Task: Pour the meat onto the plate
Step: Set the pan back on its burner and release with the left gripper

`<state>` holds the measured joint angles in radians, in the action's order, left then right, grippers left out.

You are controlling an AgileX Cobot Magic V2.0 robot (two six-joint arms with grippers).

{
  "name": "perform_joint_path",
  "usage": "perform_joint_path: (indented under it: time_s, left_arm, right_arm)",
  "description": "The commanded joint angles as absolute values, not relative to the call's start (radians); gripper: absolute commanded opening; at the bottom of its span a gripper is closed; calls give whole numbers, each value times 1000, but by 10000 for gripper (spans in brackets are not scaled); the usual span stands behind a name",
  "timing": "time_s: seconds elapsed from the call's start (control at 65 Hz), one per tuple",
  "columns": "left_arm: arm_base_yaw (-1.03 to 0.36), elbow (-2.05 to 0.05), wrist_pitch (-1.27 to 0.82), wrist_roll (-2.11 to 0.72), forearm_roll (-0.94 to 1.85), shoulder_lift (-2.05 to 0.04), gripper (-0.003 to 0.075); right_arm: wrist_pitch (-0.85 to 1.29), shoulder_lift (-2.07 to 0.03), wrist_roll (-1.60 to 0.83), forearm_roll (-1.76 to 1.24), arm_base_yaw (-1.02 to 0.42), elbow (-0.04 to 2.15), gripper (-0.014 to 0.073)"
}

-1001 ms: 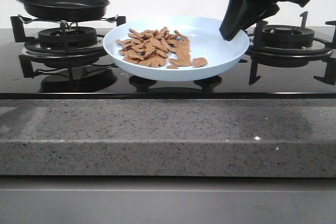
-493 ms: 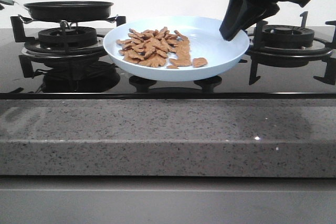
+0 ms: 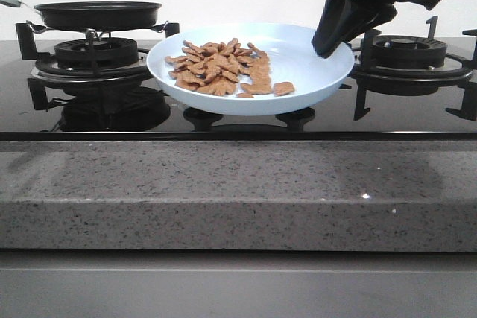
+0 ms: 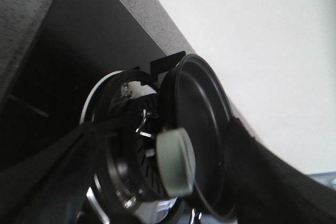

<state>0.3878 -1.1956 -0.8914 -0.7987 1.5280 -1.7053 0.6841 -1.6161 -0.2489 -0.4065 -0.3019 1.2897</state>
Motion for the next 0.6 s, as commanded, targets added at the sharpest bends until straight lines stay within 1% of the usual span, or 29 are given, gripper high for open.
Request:
perform_joint_path:
  time_s: [0.0,0.154,0.262,0.446,0.585]
  left_arm:
    - [402,-1230,-939,-771,1483,-1597,496]
    - [396,-1230,-907,-745,1347,-1458,495]
    - [361,-1230,-880,-710,1169,-1340,494]
    - [228,-1230,-797,-480,711,-1176,494]
    - [118,-1217,-786,-324,462,-1080,494]
  right_arm:
    - [650,-1566,-259,-415,-301,1309,-114]
    - [650,-1566,-259,-415,-301,1309,-114]
    - [650,-1566,-259,-415,-301,1309,-114]
    - [650,-1566,-259,-415,-301,1309,-114]
    - [650,-1566,-259,-415,-301,1309,-114]
